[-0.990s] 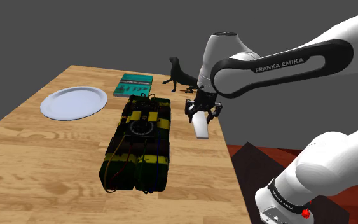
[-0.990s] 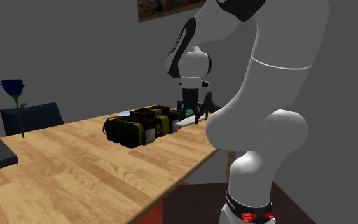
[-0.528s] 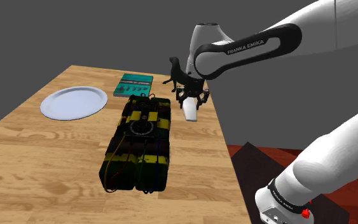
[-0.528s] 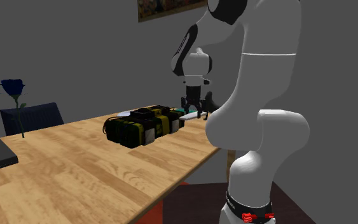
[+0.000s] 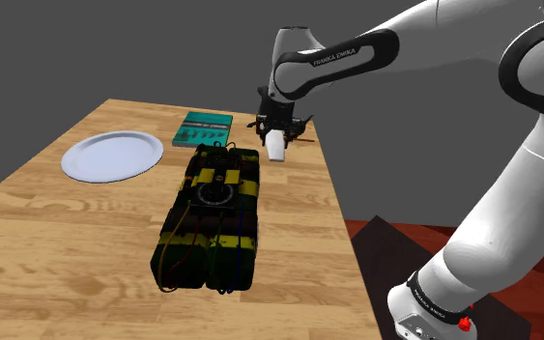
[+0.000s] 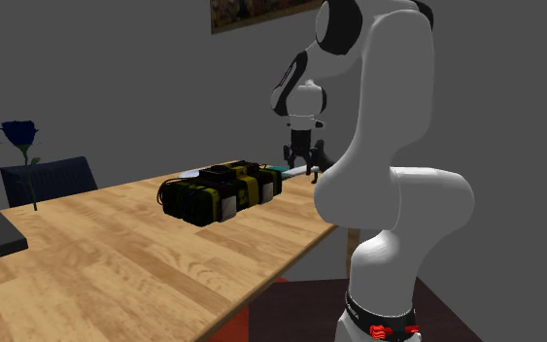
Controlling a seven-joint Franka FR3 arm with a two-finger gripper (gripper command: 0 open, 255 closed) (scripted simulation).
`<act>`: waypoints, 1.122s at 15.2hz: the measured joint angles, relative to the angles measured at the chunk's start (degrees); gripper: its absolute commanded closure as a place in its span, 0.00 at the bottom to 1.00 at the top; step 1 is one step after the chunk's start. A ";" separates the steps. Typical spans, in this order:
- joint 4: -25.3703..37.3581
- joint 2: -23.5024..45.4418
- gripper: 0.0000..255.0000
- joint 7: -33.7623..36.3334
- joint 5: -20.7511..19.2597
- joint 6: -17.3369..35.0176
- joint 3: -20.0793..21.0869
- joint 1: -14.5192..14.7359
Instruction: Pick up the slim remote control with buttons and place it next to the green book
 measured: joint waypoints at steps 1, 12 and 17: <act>2.67 1.83 1.00 -0.15 -0.54 -0.88 -0.23 -0.09; 5.48 9.30 1.00 0.04 -2.79 3.47 -1.14 -0.04; 3.88 11.19 1.00 0.57 -3.51 6.90 -1.39 0.18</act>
